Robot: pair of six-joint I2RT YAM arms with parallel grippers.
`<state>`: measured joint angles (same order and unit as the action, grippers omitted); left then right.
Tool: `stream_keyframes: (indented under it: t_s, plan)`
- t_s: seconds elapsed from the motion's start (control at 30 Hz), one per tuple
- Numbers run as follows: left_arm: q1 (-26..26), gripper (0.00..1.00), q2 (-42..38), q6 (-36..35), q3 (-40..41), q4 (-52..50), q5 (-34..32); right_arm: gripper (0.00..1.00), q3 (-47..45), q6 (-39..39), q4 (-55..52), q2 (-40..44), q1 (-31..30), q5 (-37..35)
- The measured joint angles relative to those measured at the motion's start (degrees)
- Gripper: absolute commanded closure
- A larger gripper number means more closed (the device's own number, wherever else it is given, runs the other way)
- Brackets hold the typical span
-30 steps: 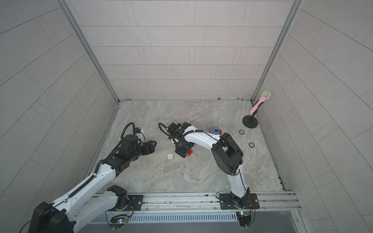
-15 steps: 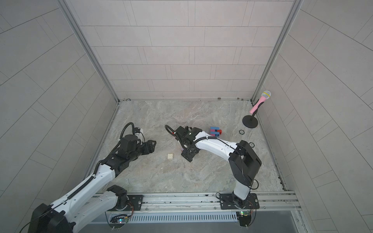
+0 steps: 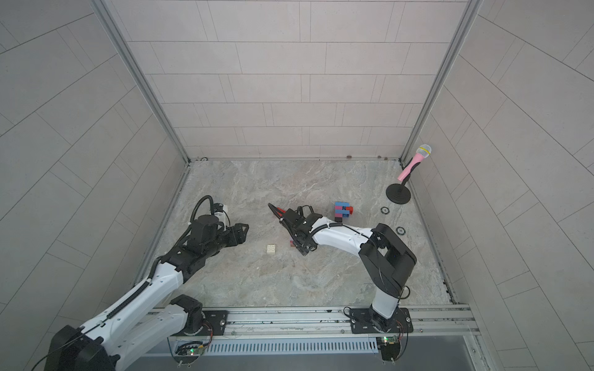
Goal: Assemble the letter p with lego
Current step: Adjust the lego brick at the center of the board.
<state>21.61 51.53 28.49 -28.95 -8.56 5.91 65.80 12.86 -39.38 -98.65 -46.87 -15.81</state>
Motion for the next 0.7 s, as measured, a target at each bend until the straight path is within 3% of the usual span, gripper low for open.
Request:
stream_keyframes:
  t_s: [0.3,0.53,0.7]
  plan:
    - [0.0,0.21,0.0,0.1,0.1,0.0,-0.4,0.23,-0.3,1.2,-0.4,3.0,-0.9,-2.1]
    - [0.0,0.21,0.0,1.3,-0.4,-5.3,-6.3,0.26,7.8,9.5,-11.8,7.5,-11.1,-1.0]
    - [0.0,0.21,-0.7,2.9,-0.8,-8.3,-10.4,0.27,15.8,17.6,-15.1,4.4,-17.7,2.9]
